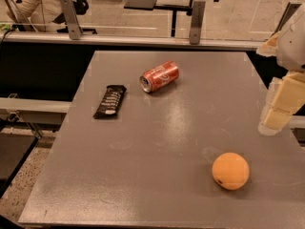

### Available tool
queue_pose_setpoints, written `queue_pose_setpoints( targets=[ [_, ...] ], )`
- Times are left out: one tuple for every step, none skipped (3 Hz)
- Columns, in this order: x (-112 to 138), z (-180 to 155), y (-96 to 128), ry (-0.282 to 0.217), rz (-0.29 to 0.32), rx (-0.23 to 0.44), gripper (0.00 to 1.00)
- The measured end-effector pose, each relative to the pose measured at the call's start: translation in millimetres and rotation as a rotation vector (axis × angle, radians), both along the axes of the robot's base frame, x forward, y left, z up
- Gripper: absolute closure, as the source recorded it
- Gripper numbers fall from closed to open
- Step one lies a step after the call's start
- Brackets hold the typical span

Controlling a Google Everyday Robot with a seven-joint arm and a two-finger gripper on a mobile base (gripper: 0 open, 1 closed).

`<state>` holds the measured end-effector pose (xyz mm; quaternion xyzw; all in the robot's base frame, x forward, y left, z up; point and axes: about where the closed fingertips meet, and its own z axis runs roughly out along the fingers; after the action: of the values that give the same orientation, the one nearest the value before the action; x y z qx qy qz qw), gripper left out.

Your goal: Place coke can upright

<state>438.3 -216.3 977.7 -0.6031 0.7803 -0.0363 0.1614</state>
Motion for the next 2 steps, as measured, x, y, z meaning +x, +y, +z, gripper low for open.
queue_pose_setpoints(
  targets=[
    [0, 0, 0, 0.0, 0.0, 0.0, 0.0],
    [20, -4, 13, 0.008, 0.05, 0.044, 0.0]
  ],
)
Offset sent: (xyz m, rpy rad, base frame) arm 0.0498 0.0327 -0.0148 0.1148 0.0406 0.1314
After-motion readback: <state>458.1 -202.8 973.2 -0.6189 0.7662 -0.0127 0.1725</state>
